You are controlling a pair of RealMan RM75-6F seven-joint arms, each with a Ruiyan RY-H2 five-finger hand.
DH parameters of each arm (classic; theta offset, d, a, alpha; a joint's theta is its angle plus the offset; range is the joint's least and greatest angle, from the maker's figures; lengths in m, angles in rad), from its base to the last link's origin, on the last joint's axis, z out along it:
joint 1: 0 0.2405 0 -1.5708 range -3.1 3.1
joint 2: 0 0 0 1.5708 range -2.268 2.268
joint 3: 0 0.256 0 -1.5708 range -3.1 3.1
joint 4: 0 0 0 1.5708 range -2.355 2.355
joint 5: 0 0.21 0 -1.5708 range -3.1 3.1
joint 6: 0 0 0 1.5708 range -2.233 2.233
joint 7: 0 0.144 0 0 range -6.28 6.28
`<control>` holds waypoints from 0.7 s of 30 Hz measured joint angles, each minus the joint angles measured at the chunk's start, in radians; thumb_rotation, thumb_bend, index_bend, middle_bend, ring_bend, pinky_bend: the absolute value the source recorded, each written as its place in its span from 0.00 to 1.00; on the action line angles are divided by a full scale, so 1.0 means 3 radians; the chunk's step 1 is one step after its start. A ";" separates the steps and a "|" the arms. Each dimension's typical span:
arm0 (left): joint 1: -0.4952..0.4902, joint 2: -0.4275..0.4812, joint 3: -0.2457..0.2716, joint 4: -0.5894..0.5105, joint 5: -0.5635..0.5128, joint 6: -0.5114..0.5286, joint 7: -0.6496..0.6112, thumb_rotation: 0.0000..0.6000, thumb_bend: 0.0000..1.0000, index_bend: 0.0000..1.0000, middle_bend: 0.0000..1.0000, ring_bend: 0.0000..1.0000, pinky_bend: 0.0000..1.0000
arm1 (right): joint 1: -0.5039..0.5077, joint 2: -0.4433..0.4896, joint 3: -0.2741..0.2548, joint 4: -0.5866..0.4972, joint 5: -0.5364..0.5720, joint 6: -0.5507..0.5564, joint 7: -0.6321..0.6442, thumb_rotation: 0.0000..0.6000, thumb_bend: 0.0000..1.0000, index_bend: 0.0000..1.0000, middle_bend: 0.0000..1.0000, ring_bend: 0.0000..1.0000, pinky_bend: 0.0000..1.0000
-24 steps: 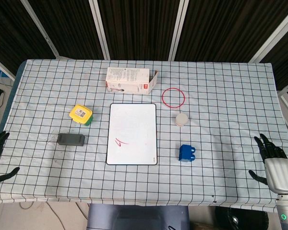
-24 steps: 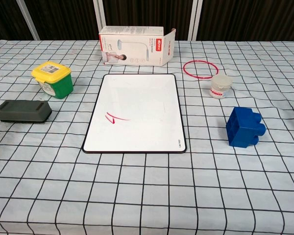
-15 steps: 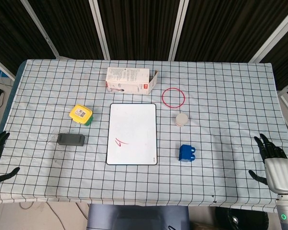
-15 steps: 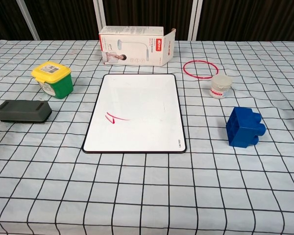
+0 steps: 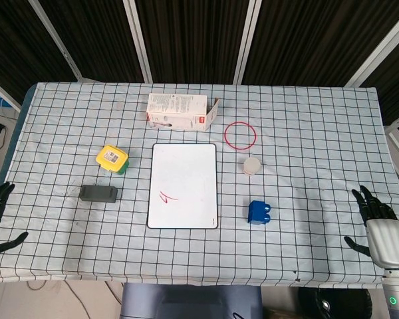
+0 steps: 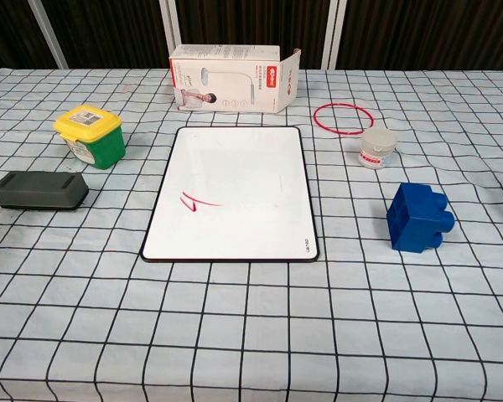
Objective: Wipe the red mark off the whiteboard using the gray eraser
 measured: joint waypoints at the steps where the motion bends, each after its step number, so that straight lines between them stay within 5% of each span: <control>1: -0.0001 0.0000 -0.0001 0.0001 -0.0003 -0.0004 0.0001 1.00 0.06 0.00 0.05 0.00 0.01 | 0.0000 0.0000 0.0000 -0.0001 0.0001 -0.0001 0.0000 1.00 0.07 0.00 0.06 0.17 0.25; 21: -0.0293 -0.0014 -0.0048 -0.0106 -0.0043 -0.0461 0.0408 1.00 0.09 0.00 0.15 0.06 0.12 | -0.0004 0.0010 -0.0004 -0.0033 0.0020 -0.0020 0.0033 1.00 0.07 0.00 0.06 0.17 0.25</control>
